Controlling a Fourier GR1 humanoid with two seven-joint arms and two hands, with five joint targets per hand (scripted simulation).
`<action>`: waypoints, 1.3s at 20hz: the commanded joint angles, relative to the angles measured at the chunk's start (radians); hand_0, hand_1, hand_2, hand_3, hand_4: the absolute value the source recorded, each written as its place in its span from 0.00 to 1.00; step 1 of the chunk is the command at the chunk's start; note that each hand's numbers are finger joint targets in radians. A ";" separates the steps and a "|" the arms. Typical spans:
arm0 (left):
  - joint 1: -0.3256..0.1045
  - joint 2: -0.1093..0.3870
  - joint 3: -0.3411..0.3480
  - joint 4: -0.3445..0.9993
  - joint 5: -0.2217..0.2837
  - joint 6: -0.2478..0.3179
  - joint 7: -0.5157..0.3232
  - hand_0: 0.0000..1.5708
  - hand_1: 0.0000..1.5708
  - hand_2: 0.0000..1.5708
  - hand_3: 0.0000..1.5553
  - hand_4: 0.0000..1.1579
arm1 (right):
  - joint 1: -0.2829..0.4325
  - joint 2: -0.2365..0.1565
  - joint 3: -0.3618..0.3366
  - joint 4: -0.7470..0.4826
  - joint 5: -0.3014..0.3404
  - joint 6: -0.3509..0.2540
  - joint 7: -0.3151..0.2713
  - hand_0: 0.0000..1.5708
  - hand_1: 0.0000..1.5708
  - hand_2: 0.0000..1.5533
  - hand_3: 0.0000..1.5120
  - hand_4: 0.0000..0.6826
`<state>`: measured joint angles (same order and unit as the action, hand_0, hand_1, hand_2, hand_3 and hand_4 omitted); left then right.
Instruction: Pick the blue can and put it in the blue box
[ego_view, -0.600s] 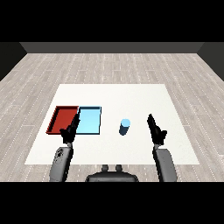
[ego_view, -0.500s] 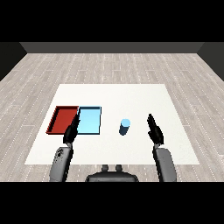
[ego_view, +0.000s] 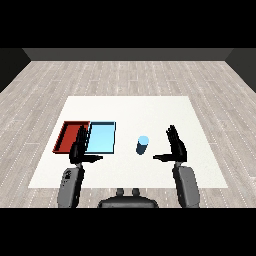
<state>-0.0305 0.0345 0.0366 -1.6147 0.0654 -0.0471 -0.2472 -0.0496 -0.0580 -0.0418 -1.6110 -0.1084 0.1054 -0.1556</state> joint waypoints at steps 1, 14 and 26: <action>0.029 0.014 0.047 0.000 0.059 -0.057 -0.145 0.00 0.00 0.00 0.00 0.00 | -0.022 -0.008 -0.019 0.038 -0.055 0.071 -0.091 0.00 0.00 0.00 0.00 0.00; 0.064 0.021 0.027 -0.007 0.085 -0.072 -0.156 0.00 0.00 0.00 0.00 0.00 | -0.046 -0.001 -0.031 0.096 -0.034 0.035 -0.086 0.00 0.00 0.00 0.00 0.00; -0.004 0.018 0.035 0.039 0.096 -0.042 -0.145 0.00 0.00 0.00 0.00 0.00 | -0.128 0.003 -0.062 0.282 -0.099 0.062 -0.083 0.00 0.00 0.00 0.00 0.00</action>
<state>-0.0151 0.0413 0.0598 -1.5568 0.1488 -0.0907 -0.4236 -0.1510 -0.0548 -0.0959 -1.3798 -0.1979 0.1725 -0.2461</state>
